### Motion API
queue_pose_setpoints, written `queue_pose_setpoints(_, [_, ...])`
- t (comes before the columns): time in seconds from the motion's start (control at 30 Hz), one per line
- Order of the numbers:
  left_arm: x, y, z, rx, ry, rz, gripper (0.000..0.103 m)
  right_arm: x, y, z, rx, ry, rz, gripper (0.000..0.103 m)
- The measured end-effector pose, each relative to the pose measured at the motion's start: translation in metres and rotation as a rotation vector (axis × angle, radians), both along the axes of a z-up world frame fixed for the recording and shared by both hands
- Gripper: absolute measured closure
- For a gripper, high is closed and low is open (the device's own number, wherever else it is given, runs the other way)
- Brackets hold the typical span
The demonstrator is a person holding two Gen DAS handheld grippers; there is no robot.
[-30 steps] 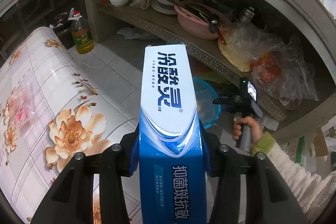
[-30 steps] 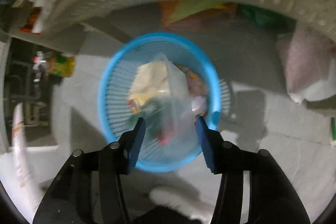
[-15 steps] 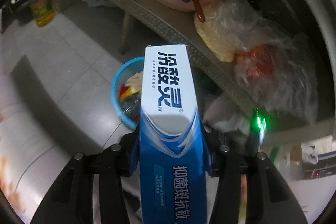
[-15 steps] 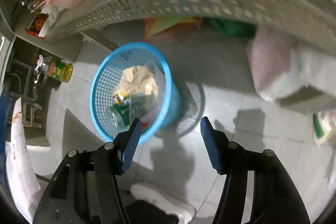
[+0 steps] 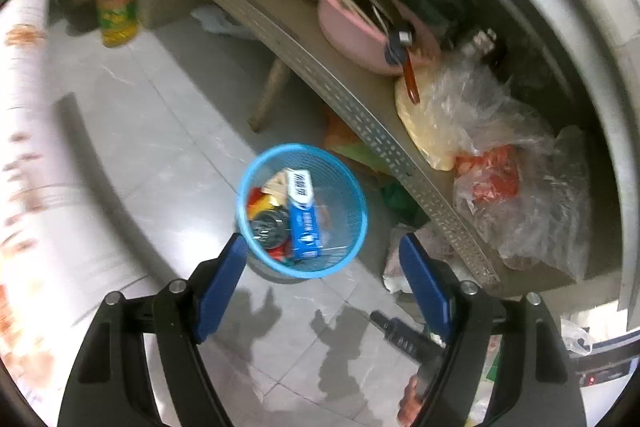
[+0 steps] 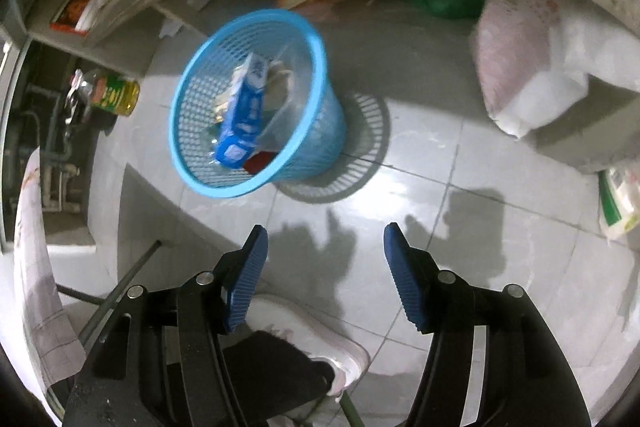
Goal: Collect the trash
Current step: 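Return both tools to the table toward the pink sponge and clear bag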
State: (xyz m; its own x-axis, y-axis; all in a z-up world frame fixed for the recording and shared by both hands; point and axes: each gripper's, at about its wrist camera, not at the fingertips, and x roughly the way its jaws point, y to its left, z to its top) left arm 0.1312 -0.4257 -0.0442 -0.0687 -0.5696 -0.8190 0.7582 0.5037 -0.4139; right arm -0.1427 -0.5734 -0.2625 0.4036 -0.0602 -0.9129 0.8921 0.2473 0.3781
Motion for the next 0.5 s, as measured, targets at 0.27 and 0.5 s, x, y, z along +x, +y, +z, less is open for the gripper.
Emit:
queue_pose_setpoints(0.27, [0.017,0.156,0.039,-0.077,-0.099,0.143,0.027,0.040,0.025,0.068,-0.149,-0.068,0.123,0.044])
queue_pose_setpoints(0.5, [0.058,0.315,0.047,-0.041,-0.242,0.451,0.025,0.098,0.066,0.163,-0.303,-0.202,0.307,0.030])
